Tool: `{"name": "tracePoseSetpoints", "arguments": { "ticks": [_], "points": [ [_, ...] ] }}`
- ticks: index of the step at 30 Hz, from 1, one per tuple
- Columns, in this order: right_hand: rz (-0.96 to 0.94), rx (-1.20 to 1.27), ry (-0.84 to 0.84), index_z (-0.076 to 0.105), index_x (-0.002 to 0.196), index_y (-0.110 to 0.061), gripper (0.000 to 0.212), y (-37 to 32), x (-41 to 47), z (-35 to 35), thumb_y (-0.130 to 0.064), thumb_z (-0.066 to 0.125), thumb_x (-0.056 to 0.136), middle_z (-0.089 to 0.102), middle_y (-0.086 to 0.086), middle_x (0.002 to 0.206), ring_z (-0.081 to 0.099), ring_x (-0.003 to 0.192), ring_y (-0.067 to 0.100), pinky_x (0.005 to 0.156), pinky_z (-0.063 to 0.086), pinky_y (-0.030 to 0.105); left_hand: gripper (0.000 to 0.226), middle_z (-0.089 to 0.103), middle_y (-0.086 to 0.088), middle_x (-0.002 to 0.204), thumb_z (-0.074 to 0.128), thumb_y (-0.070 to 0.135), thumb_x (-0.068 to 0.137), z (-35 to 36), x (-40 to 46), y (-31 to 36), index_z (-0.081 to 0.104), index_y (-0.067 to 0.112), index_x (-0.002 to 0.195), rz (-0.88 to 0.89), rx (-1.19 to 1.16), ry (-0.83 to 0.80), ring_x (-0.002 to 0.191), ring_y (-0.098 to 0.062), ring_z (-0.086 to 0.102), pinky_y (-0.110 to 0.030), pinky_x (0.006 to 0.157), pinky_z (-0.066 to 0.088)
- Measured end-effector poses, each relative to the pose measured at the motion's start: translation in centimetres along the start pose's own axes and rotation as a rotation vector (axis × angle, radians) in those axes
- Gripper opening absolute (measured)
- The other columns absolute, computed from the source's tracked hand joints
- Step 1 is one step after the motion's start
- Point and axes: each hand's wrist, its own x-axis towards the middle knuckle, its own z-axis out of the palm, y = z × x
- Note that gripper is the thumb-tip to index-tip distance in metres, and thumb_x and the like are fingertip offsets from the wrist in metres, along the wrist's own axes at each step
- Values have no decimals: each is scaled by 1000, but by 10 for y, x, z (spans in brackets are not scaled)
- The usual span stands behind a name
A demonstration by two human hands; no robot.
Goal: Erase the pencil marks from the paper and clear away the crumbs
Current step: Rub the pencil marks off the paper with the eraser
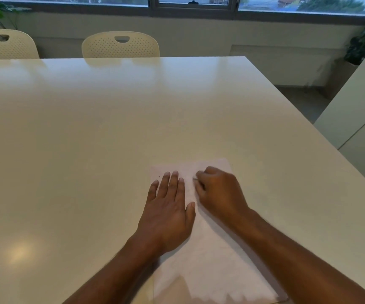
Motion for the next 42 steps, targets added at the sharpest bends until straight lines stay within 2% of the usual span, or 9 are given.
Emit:
{"name": "tracePoseSetpoints", "arguments": {
  "ticks": [2,6,12,17,22,27,32,37,42],
  "points": [
    [-1,-7,-19,65,72,-17,25,6,3,-3,-29,54,91,57,-3,70,58,62,21,55,46,29,67,-24,-8,164,5,48,103,-1,0,0,-13,11,157,1,-2,2,148,-20,-29,-43,123,-12],
    [225,-96,87,65,70,-13,27,42,27,-10,-30,52,87,57,1,68,61,64,28,54,38,30,68,-25,-7,163,5,49,103,0,0,0,-13,11,156,-2,-5,-4,148,-20,-29,-44,123,-11],
    [-6,2,-18,63,69,-17,24,1,-3,-5,-26,56,90,56,-2,67,56,58,21,53,40,27,68,-23,-7,164,5,48,103,-1,-1,0,-12,11,157,0,-7,11,149,-20,-28,-43,123,-13],
    [242,-102,95,66,68,-12,26,39,24,-13,-26,55,87,60,4,68,61,62,29,56,41,30,68,-26,-6,163,6,49,103,-1,-1,-1,-14,12,157,-1,-13,5,148,-20,-29,-43,123,-12],
    [11,15,-40,64,70,-17,26,-2,-9,-7,-28,54,91,56,-1,66,56,57,21,54,43,29,68,-23,-8,164,6,48,103,0,0,-1,-11,11,157,1,3,18,149,-21,-27,-43,123,-12],
    [226,-129,112,66,68,-13,24,42,18,-16,-26,59,87,60,4,67,62,62,29,55,42,29,68,-24,-7,163,6,49,103,0,0,0,-13,11,157,-3,-10,13,149,-20,-28,-43,123,-12],
    [11,-13,-11,63,67,-17,22,3,-12,-8,-25,59,87,56,-2,66,58,57,22,52,44,28,68,-21,-8,165,7,48,103,1,1,0,-10,11,158,-4,-3,30,150,-21,-25,-43,123,-12],
    [213,-120,135,64,65,-14,24,47,15,-16,-26,58,85,59,2,65,61,60,27,53,38,27,68,-25,-7,163,6,49,103,1,0,0,-13,11,157,-8,-12,18,148,-20,-29,-43,123,-13],
    [-1,10,-15,61,67,-18,22,0,-15,-7,-27,58,87,56,-2,66,57,57,22,51,45,29,68,-23,-8,164,6,48,103,1,1,0,-12,11,157,-8,4,20,149,-21,-27,-43,123,-12]
  ]
}}
